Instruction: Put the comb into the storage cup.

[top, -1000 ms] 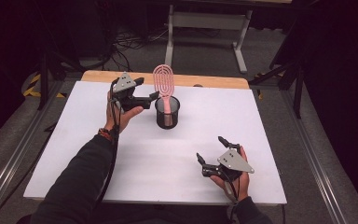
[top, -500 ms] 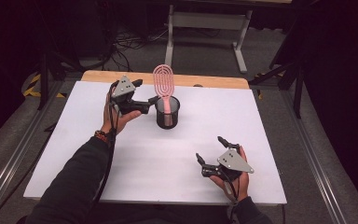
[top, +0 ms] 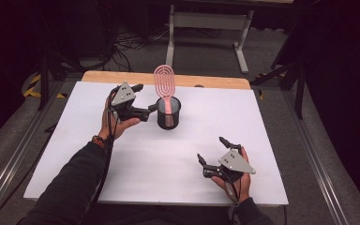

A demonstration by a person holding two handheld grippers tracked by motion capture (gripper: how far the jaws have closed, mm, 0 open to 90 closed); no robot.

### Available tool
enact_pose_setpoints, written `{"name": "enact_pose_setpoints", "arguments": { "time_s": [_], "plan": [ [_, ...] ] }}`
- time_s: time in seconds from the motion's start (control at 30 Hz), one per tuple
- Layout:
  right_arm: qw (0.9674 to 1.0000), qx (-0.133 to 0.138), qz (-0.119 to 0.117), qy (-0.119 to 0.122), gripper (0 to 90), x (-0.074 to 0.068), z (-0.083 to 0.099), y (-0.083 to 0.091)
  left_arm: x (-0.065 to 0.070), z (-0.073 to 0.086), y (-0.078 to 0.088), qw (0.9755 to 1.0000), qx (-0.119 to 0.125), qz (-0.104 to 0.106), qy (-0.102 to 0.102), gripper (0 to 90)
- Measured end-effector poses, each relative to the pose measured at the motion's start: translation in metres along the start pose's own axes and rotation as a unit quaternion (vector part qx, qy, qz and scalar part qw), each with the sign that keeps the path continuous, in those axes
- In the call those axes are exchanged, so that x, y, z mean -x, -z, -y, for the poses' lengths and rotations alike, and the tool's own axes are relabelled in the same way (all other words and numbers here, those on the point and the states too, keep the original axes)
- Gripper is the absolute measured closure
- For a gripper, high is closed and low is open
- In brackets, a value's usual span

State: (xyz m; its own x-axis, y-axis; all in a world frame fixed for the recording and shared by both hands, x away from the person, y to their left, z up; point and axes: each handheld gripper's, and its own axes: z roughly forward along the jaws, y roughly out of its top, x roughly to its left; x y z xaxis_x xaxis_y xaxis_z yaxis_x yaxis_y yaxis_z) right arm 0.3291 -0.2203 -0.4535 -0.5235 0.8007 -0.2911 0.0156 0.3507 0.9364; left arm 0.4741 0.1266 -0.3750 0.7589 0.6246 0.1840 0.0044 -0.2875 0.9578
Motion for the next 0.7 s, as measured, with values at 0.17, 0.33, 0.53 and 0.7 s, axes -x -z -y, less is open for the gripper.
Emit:
{"name": "enact_pose_setpoints", "arguments": {
  "time_s": [0.17, 0.33, 0.53, 0.7],
  "plan": [
    [1.0000, 0.000, 0.000, 0.000, 8.5, 0.000, 0.000, 0.000, 0.003, 0.003, 0.004, 1.0000, 0.001, 0.003, -0.006, 11.6],
    [1.0000, -0.001, 0.000, 0.001, 8.4, 0.000, 0.000, 0.000, 0.007, 0.009, 0.010, 0.9999, 0.002, 0.010, -0.010, 10.9],
    [1.0000, 0.000, 0.000, 0.003, 8.4, -0.001, 0.000, -0.001, 0.010, 0.018, 0.017, 0.9997, 0.000, 0.014, -0.018, 10.7],
    [1.0000, -0.001, -0.001, 0.002, 8.3, -0.001, 0.000, -0.001, 0.012, 0.023, 0.023, 0.9996, 0.002, 0.018, -0.020, 10.7]
  ]
}}
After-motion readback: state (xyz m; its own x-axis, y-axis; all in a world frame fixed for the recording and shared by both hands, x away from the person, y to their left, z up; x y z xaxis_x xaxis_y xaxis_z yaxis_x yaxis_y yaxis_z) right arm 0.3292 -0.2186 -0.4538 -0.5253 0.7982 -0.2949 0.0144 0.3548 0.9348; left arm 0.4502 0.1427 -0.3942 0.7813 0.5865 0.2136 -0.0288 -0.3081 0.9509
